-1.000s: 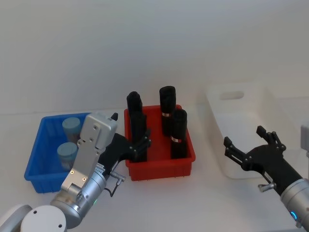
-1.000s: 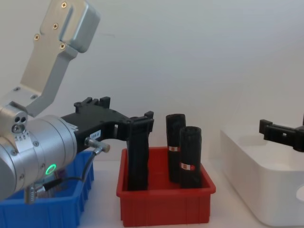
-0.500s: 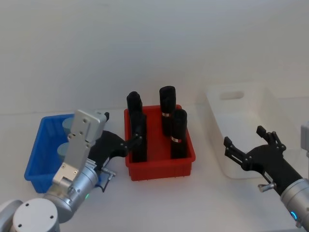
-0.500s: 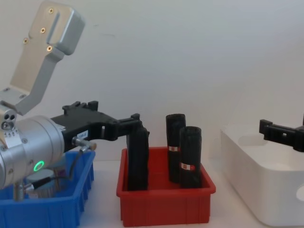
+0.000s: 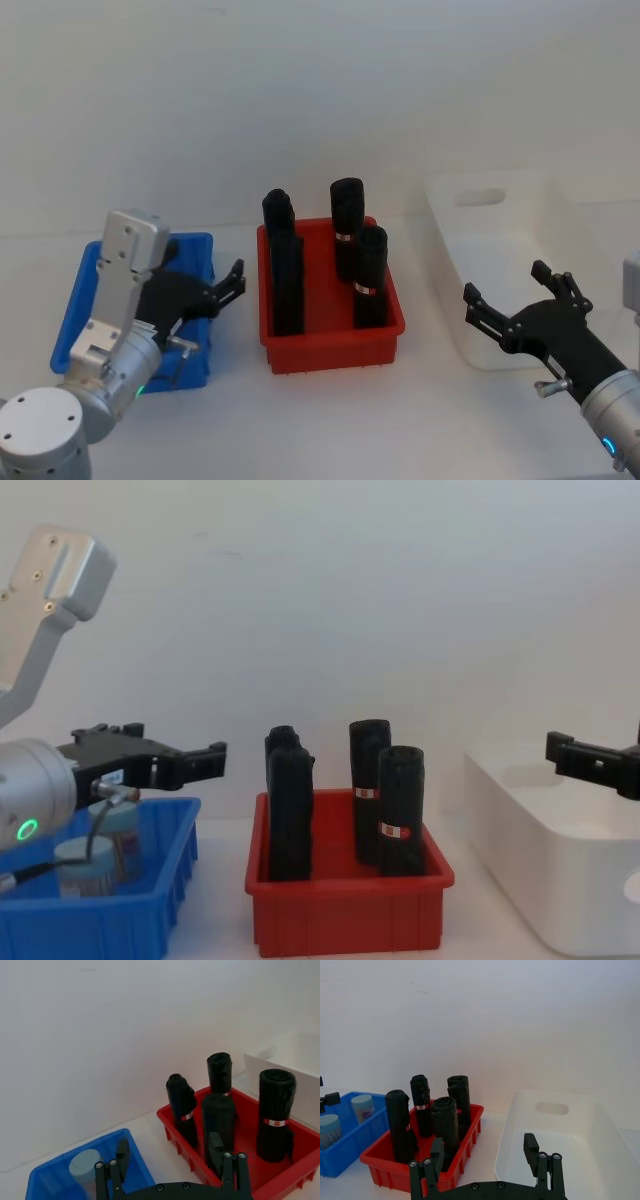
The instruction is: Pick the cotton swabs from the blue box and place them into the white box.
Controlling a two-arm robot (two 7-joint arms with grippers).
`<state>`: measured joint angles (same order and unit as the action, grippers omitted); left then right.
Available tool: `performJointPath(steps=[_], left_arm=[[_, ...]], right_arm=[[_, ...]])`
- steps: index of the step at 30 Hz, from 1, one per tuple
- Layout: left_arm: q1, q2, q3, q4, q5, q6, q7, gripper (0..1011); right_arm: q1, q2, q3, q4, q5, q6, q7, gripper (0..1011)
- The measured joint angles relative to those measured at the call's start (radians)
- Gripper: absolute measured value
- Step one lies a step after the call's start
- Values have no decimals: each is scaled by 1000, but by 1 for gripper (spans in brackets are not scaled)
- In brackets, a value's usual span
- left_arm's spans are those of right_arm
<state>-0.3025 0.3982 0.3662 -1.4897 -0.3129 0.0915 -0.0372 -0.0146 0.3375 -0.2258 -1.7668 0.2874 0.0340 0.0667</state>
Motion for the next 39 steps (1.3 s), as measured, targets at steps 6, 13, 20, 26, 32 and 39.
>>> performJointPath(steps=[6,13,20,26,32,39], left_arm=[[-13,9,-25,39,-31,29,7,1000],[-23,17,-48,80,-61,60,10,999],[-38,21,-67,125,-80,92,8,1000],[-51,21,-76,159,-86,110,-4,999],[-68,17,-82,198,-86,124,-22,1000],[-85,12,-87,237,-89,133,-42,1000]], right_arm=[[0,0,0,0,0,0,0,1001],[0,0,0,0,0,0,0,1001],[0,0,0,0,0,0,0,1001],[0,0,0,0,0,0,0,1002],[0,0,0,0,0,0,0,1001],[0,0,0,0,0,0,0,1001]])
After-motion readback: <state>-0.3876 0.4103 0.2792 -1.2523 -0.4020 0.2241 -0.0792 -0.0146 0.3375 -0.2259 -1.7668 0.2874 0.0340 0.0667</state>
